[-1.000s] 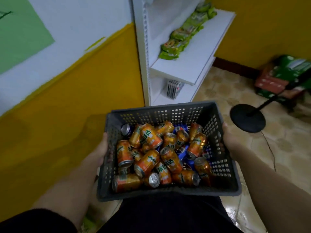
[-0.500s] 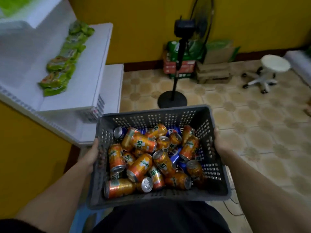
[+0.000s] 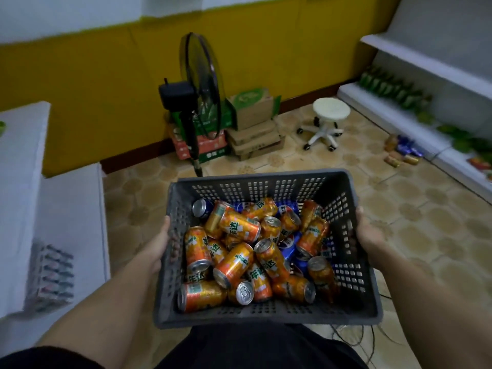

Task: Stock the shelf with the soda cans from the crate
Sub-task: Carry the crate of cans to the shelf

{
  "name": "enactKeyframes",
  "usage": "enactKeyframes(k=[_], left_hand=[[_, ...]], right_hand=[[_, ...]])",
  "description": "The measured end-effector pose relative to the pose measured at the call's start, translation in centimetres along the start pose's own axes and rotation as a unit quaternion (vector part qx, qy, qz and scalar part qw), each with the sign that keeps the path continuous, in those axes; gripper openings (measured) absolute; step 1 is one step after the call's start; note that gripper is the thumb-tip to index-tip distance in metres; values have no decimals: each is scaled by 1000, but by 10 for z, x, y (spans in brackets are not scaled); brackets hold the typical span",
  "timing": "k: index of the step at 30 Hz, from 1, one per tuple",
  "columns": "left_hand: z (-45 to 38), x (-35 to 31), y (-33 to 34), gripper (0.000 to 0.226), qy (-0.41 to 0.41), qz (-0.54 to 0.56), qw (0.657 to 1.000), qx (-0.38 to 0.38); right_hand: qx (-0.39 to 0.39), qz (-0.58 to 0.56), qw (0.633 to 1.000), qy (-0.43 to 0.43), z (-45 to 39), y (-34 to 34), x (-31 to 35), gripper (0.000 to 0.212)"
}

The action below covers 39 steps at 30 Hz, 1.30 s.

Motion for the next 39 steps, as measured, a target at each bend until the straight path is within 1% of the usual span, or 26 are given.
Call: enactKeyframes(k=[2, 5, 8, 9, 12, 15, 18, 21, 22, 23, 25, 27, 30, 31, 32, 33, 36, 37, 38, 39], left_hand=[[-13, -48, 57, 97, -11, -21, 1000, 11], [-48, -114, 124, 78, -7, -53, 997, 46], [-90, -154, 166, 92, -12, -85, 995, 45], [-105, -166, 179, 90, -6, -93, 995, 46], [-130, -191, 221, 72, -18, -119, 992, 30], [-162, -209, 258, 72, -30, -155, 987, 21], [-193, -233, 304, 71, -25, -180, 983, 22], [-218, -258, 362, 68, -17, -188, 981, 37], [-223, -267, 383, 66, -11, -189, 981, 45], [-227, -279, 404, 65, -1, -188, 981, 54], [-233, -305, 446, 64, 14, -182, 981, 70], [-235, -329, 480, 64, 25, -173, 982, 73], [-247, -355, 517, 63, 39, -135, 987, 75], [-253, -363, 530, 62, 41, -122, 989, 77], [-260, -370, 542, 62, 37, -119, 989, 80], [-268, -376, 553, 62, 34, -125, 988, 84], [-305, -399, 585, 63, 38, -125, 988, 85], [-321, -407, 596, 63, 40, -118, 989, 84], [-338, -418, 607, 63, 40, -116, 989, 80], [-357, -429, 620, 64, 38, -113, 990, 75]], right_hand=[[-4, -16, 1000, 15, -26, -6, 20, 92], [1, -54, 998, 35, -60, -16, 51, 87], [-19, -69, 996, 60, -88, -33, 64, 82], [-33, -70, 995, 70, -98, -40, 67, 82], [-68, -90, 989, 95, -129, -60, 81, 77], [-78, -93, 985, 122, -164, -76, 96, 85], [-77, -108, 982, 138, -197, -89, 107, 89], [-57, -133, 980, 140, -249, -103, 113, 115], [-54, -130, 981, 135, -280, -111, 104, 121], [-46, -131, 980, 141, -314, -117, 91, 126], [-47, -142, 979, 136, -358, -138, 92, 132], [-68, -143, 980, 117, -372, -167, 129, 125], [-94, -149, 981, 81, -361, -211, 220, 98], [-100, -145, 982, 73, -375, -223, 235, 89], [-102, -132, 983, 71, -386, -232, 249, 84], [-97, -122, 985, 72, -398, -237, 260, 88], [-99, -113, 985, 80, -461, -246, 273, 127], [-94, -111, 986, 76, -492, -245, 271, 135], [-81, -113, 987, 82, -522, -242, 268, 138], [-70, -110, 987, 90, -550, -239, 270, 136]])
Point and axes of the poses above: each hand's wrist, its own z-axis away from the middle knuckle, its own y-axis out of the palm, x = y × z, the point moved 9 cm from there along -z, towards the middle knuckle, and after that the axes turned 11 degrees about z, right-handed, at the moved point
